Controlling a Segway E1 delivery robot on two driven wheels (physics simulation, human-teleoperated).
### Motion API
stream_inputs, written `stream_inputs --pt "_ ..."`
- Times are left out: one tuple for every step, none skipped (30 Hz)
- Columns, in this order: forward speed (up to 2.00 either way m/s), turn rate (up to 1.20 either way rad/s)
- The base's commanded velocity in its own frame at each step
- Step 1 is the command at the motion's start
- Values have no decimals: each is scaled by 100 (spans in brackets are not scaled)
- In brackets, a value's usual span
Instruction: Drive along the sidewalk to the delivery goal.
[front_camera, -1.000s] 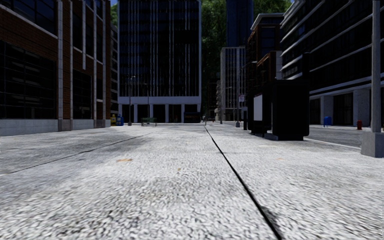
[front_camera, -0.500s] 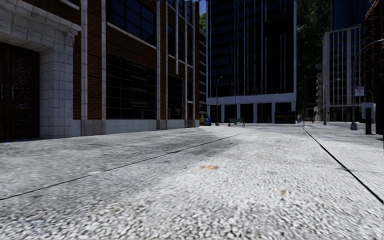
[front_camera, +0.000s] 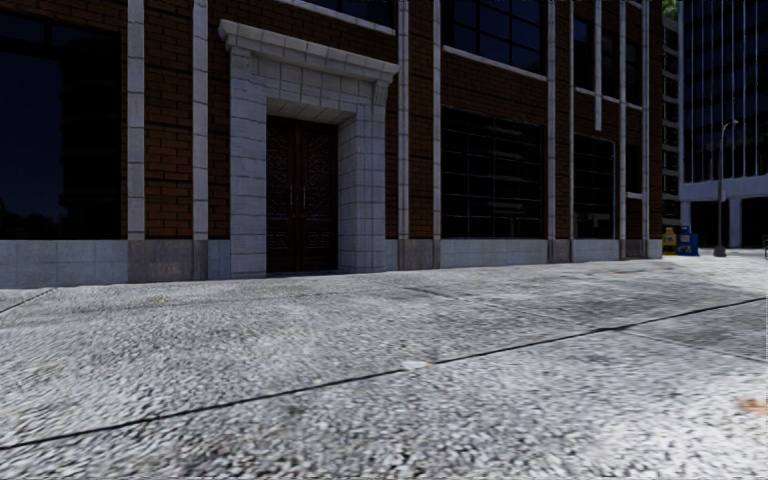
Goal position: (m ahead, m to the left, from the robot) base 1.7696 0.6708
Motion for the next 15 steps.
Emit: stream_inputs --pt "154 120" --pt "161 120" --pt "161 120" --pt "173 120" --pt "187 120" --pt "200 120" --pt "200 120" --pt "200 120" --pt "200 120" --pt "200 120" --pt "200 120" --pt "200 120" --pt "200 119" --pt "200 94" --pt "200 94"
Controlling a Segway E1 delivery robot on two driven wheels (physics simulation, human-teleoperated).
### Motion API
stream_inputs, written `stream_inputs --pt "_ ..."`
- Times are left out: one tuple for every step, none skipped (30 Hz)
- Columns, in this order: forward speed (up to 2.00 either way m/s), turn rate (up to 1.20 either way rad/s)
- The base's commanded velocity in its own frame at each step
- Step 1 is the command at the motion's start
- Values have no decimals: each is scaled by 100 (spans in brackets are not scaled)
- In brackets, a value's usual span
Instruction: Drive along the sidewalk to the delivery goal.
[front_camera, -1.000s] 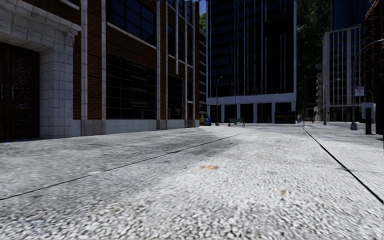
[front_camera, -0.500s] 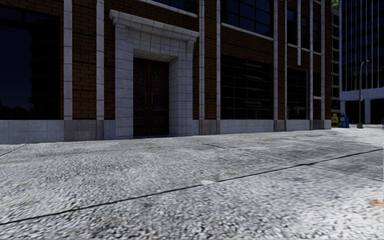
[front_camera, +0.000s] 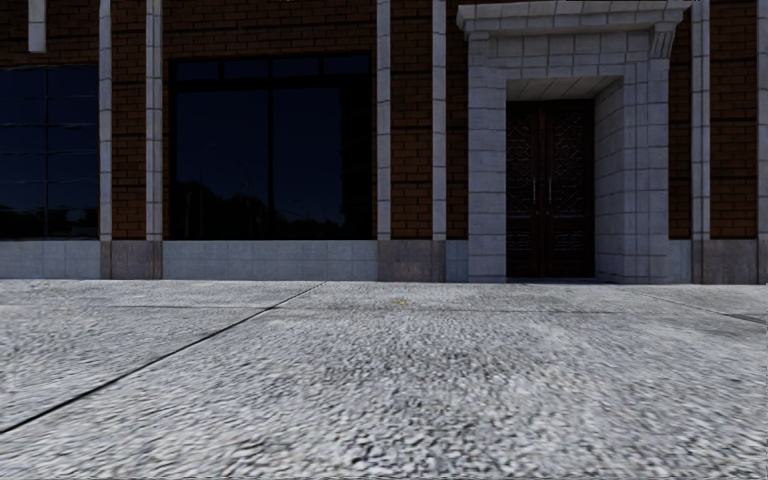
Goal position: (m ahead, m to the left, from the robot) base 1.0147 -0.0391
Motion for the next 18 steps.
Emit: stream_inputs --pt "200 40" --pt "200 0" --pt "200 0" --pt "200 0" --pt "200 0" --pt "200 0" --pt "200 0" --pt "200 0" --pt "200 0" --pt "200 0" --pt "200 0" --pt "200 0" --pt "200 -35" --pt "200 -84" --pt "200 -120" --pt "200 -120" --pt "200 -120" --pt "200 -120"
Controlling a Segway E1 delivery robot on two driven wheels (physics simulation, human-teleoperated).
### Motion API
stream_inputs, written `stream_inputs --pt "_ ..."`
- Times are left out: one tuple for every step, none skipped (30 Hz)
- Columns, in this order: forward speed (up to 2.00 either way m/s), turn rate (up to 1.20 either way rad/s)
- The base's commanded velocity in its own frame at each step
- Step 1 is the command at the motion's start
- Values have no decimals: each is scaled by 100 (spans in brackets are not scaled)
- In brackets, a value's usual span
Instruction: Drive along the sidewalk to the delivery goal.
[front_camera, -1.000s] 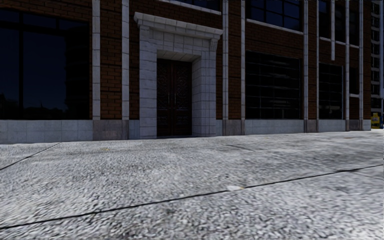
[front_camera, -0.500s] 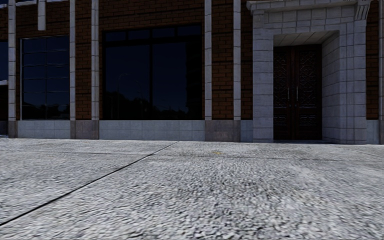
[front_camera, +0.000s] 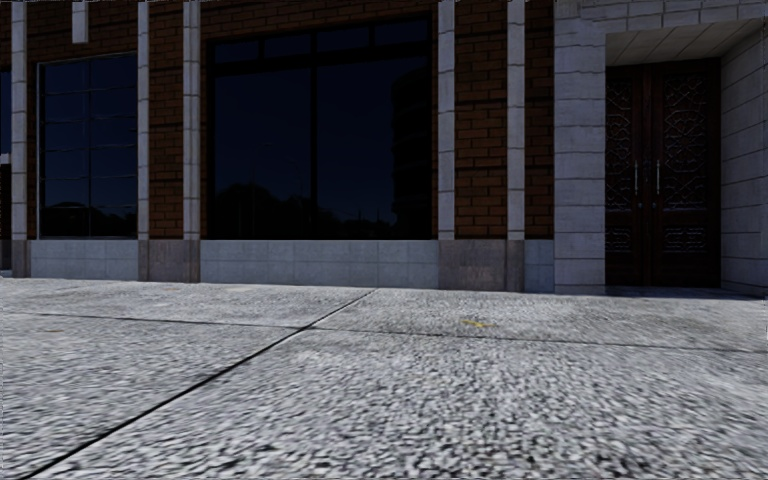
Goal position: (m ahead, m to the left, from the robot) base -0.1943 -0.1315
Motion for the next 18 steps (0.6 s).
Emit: stream_inputs --pt "200 -120" --pt "200 -81" --pt "200 -81" --pt "200 0" --pt "200 0" --pt "200 0" --pt "200 0" --pt "200 0" --pt "200 0" --pt "200 0" --pt "200 0" --pt "200 0" --pt "200 0" --pt "200 0" --pt "200 0" --pt "200 0" --pt "200 0" --pt "200 0"
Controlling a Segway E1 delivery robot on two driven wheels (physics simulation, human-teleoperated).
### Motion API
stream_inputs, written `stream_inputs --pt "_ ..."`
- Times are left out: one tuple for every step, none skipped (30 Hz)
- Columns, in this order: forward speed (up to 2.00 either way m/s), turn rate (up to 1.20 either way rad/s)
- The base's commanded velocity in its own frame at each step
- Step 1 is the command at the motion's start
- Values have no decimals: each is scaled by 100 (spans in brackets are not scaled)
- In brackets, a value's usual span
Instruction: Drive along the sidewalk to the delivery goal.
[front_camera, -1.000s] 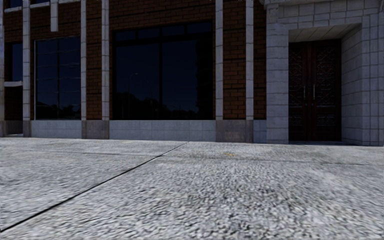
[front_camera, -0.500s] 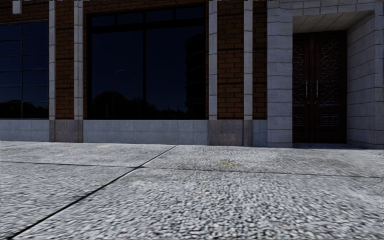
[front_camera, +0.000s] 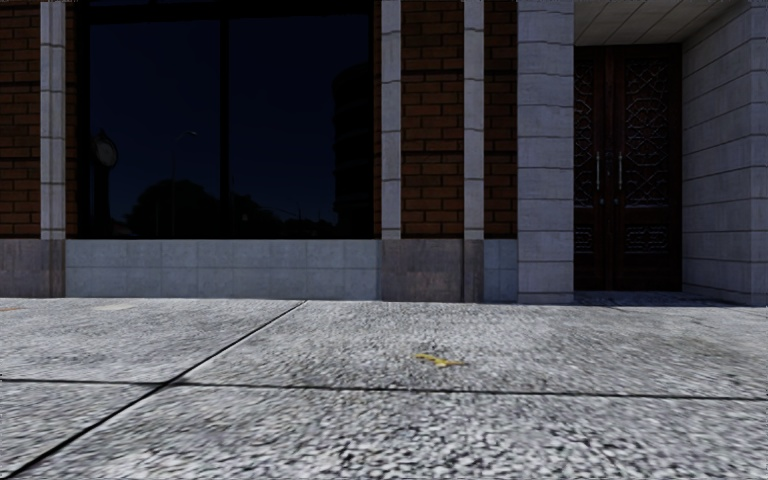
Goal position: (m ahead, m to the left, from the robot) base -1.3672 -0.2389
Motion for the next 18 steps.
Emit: stream_inputs --pt "199 0" --pt "189 0" --pt "174 0" --pt "153 0" --pt "153 0" --pt "133 0" --pt "110 0" --pt "85 0" --pt "56 0" --pt "20 0" --pt "20 0" --pt "0 0" --pt "0 0" --pt "0 0" --pt "0 0" --pt "0 0" --pt "0 0" --pt "0 0"
